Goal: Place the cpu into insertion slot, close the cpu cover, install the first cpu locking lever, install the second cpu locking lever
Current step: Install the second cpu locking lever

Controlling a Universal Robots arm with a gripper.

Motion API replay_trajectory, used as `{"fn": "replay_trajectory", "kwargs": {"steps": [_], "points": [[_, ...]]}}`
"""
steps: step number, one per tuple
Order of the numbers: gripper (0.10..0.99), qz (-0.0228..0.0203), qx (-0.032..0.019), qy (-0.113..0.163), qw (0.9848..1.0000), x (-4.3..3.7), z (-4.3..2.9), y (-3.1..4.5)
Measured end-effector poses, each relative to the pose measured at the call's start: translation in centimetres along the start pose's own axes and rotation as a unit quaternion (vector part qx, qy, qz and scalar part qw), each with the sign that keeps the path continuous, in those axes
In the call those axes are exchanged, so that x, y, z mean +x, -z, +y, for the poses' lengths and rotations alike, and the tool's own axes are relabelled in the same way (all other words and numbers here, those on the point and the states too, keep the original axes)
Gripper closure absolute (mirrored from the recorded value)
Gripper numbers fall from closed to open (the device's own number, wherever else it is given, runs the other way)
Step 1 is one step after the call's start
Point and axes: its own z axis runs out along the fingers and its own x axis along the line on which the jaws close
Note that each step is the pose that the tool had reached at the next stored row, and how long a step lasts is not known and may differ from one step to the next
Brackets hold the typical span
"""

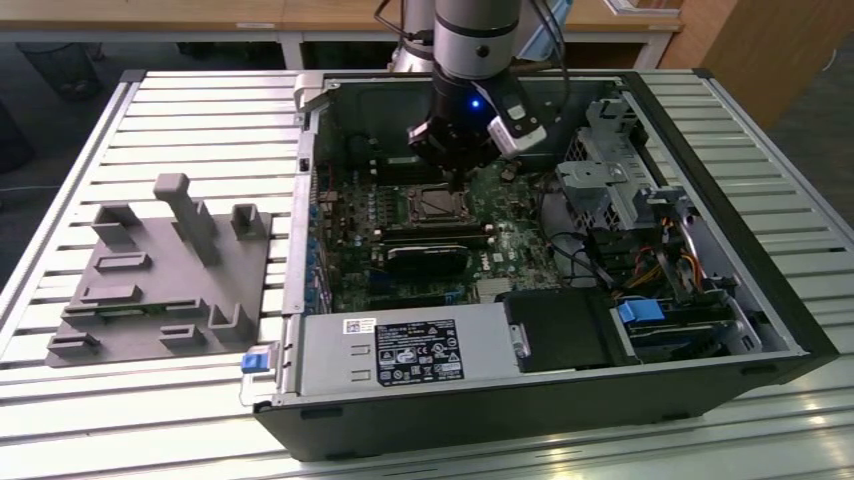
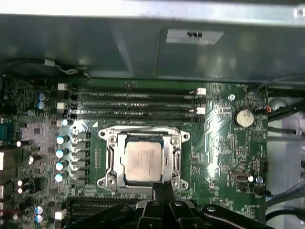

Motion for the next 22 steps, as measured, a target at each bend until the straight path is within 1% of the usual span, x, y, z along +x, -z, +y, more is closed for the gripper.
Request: {"fn": "replay_trajectory", "kwargs": {"steps": [1, 2, 3, 5, 6, 7, 12, 15, 18, 20, 22], "points": [[0.980, 0.0000, -0.0007, 0.000, 1.0000, 0.02, -0.27, -0.01], [0.980, 0.0000, -0.0025, 0.000, 1.0000, 0.04, -0.45, -0.05], [0.980, 0.0000, -0.0055, 0.000, 1.0000, 0.06, -0.55, -0.08], [0.980, -0.0001, -0.0164, 0.000, 0.9999, 0.07, -0.67, -0.15], [0.980, -0.0001, -0.0201, -0.001, 0.9998, 0.07, -0.69, -0.20], [0.980, -0.0002, -0.0215, -0.001, 0.9998, 0.07, -0.71, -0.29], [0.980, -0.0001, -0.0215, -0.001, 0.9998, 0.10, -1.20, -0.66], [0.980, -0.0002, -0.0216, -0.001, 0.9998, 0.12, -1.87, -0.80], [0.980, -0.0002, -0.0216, -0.001, 0.9998, 0.17, -2.68, -0.90], [0.980, -0.0002, -0.0228, -0.001, 0.9997, 0.34, -2.89, -0.96], [0.980, -0.0002, -0.0242, -0.001, 0.9997, 0.72, -2.95, -0.97]]}}
